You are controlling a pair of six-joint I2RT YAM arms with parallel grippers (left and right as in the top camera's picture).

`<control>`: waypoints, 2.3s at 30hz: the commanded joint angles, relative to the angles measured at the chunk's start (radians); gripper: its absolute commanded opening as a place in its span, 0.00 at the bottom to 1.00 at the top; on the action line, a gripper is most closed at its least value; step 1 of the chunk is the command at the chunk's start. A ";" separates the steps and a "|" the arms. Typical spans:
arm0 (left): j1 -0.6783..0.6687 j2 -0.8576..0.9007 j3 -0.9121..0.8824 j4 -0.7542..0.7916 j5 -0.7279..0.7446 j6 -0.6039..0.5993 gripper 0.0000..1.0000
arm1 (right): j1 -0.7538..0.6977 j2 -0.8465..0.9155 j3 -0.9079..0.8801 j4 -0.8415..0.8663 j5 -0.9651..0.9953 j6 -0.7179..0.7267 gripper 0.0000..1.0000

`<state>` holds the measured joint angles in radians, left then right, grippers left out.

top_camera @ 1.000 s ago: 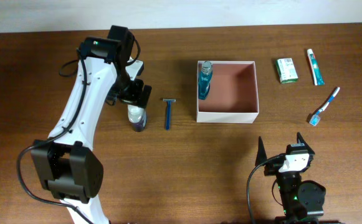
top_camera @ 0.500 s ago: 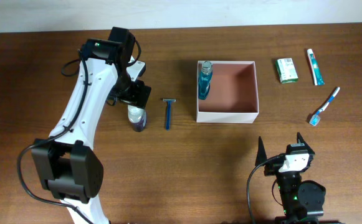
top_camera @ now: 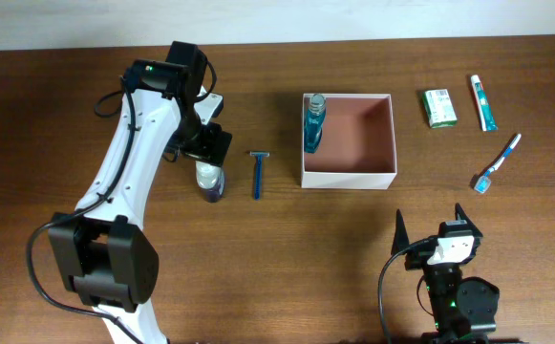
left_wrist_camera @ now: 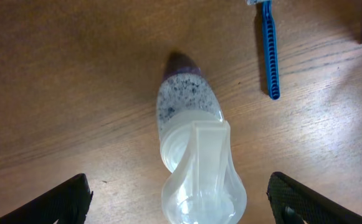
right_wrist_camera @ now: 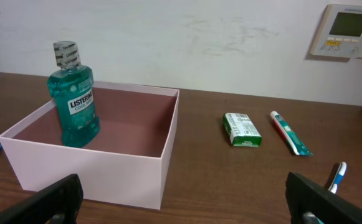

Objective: Pack container
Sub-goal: 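Lower the left gripper around the soap pump head and close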

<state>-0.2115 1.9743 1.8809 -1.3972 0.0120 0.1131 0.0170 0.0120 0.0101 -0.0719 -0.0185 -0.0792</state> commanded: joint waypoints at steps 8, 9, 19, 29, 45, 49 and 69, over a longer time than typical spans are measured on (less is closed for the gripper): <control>-0.002 0.012 -0.018 0.037 0.011 0.015 0.93 | 0.009 -0.006 -0.005 -0.006 0.005 0.001 0.99; -0.002 0.012 -0.020 0.036 0.011 0.015 0.92 | 0.009 -0.006 -0.005 -0.006 0.005 0.001 0.99; -0.003 0.023 -0.035 0.038 0.011 0.008 0.93 | 0.009 -0.006 -0.005 -0.006 0.005 0.001 0.99; -0.003 0.023 -0.035 0.032 0.011 -0.007 0.92 | 0.009 -0.006 -0.005 -0.006 0.005 0.001 0.99; -0.003 0.023 -0.035 0.014 0.011 -0.008 0.66 | 0.009 -0.006 -0.005 -0.006 0.005 0.001 0.99; -0.003 0.023 -0.035 0.014 0.011 -0.008 0.56 | 0.009 -0.006 -0.005 -0.006 0.005 0.001 0.99; -0.004 0.023 0.066 0.028 0.011 -0.057 0.43 | 0.009 -0.006 -0.005 -0.006 0.005 0.001 0.99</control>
<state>-0.2115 1.9804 1.8664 -1.3705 0.0162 0.0780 0.0170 0.0120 0.0101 -0.0719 -0.0185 -0.0788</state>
